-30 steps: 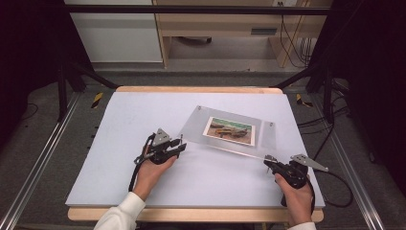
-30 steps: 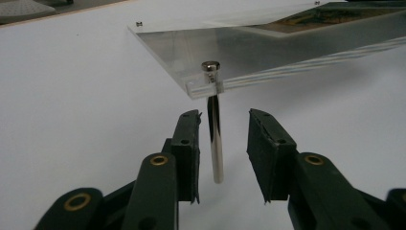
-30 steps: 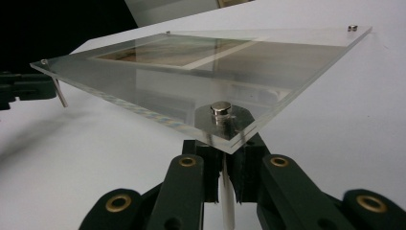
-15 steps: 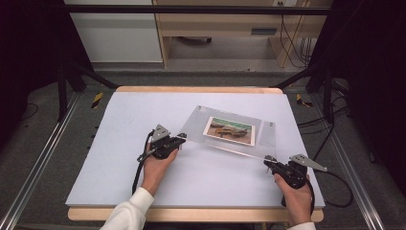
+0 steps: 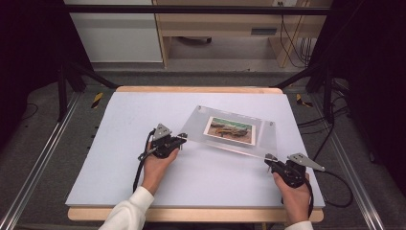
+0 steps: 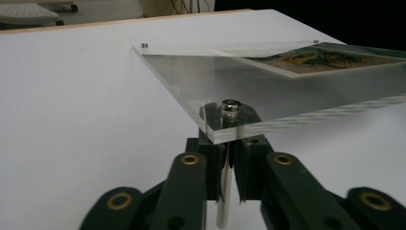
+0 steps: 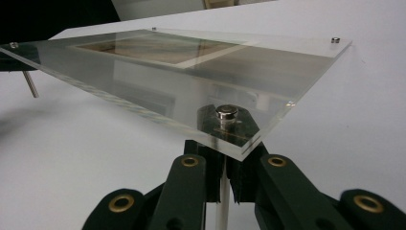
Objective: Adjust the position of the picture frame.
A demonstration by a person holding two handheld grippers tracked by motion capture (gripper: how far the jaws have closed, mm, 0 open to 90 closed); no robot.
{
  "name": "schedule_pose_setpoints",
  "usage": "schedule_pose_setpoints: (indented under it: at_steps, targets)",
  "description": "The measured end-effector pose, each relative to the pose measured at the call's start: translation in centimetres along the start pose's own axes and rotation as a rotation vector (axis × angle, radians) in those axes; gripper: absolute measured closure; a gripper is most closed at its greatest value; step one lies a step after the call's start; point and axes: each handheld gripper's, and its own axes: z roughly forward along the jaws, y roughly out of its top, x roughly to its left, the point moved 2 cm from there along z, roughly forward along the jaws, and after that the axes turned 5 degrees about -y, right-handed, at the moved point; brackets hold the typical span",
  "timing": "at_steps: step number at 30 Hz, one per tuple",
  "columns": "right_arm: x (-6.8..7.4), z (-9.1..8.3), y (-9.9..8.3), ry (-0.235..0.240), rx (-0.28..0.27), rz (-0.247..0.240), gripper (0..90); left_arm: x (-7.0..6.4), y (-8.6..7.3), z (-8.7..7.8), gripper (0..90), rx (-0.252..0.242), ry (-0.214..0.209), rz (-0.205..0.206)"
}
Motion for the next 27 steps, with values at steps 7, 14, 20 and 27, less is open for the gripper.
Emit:
schedule_pose_setpoints:
  at_steps: [7, 14, 20, 27]
  targets:
    - [0.1, -0.1, 0.4, -0.005, -0.021, -0.014, 85.0, -0.2, 0.7, -0.1, 84.1, -0.015, 0.005, 0.022]
    - [1.2, 0.0, 2.6, 0.024, -0.094, -0.051, 83.6, -0.4, 2.0, -3.5, 83.8, -0.064, 0.036, -0.001]
    - [3.4, 1.8, 4.7, 0.068, -0.109, -0.1, 83.4, 0.1, 2.0, -7.5, 83.5, -0.129, 0.086, -0.016]
    - [5.5, 4.0, 6.2, 0.112, -0.117, -0.126, 83.7, 0.7, 1.3, -10.5, 82.9, -0.163, 0.128, -0.02]
